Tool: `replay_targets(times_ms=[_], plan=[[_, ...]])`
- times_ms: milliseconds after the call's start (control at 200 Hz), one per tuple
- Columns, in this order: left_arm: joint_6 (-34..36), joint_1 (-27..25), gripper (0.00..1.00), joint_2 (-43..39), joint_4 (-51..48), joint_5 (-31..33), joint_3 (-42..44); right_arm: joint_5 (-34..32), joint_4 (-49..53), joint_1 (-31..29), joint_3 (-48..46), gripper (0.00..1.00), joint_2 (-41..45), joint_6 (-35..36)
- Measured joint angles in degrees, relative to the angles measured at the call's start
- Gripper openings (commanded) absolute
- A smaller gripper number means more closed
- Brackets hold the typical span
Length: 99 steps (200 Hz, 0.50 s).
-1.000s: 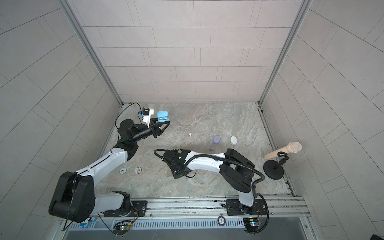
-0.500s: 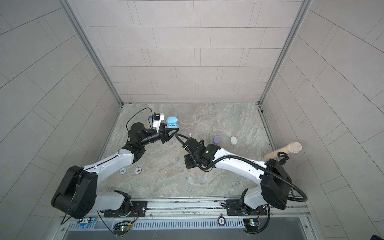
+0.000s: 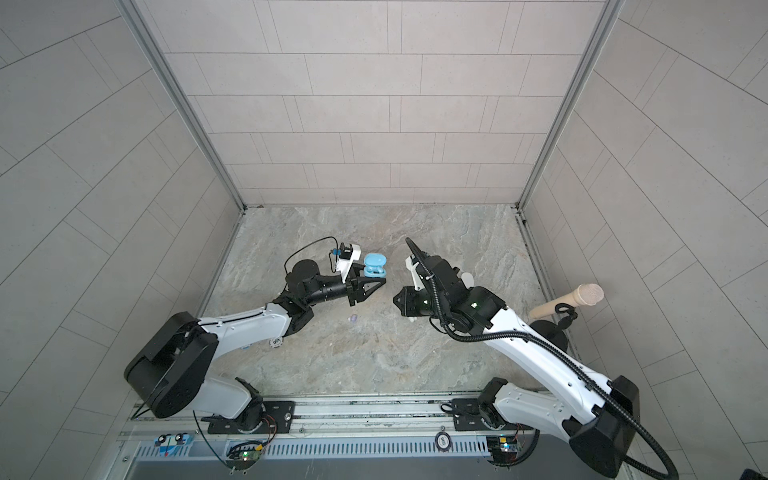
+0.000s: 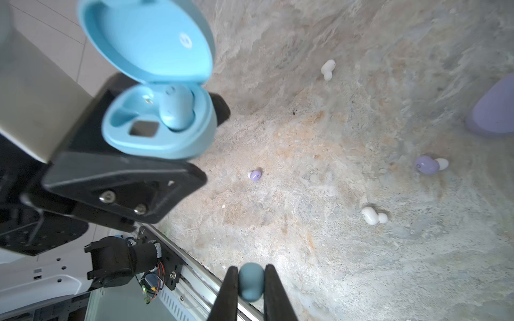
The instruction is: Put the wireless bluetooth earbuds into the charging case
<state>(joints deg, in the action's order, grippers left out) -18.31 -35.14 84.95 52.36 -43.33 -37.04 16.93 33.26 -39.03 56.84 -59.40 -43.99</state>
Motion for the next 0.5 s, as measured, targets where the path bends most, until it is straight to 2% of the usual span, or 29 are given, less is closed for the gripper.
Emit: replay_targets(times_ms=[215, 496], plan=[[1.95, -2.54, 0.0, 2.71, 3.17, -0.07, -0.35, 0.72, -1.53, 2.64, -0.92, 0.14, 6.47, -2.75], [6.51, -6.78, 0.0, 3.48, 3.93, -0.04, -2.29, 1.99, -5.14, 3.08, 0.17, 0.16, 8.57, -5.75]])
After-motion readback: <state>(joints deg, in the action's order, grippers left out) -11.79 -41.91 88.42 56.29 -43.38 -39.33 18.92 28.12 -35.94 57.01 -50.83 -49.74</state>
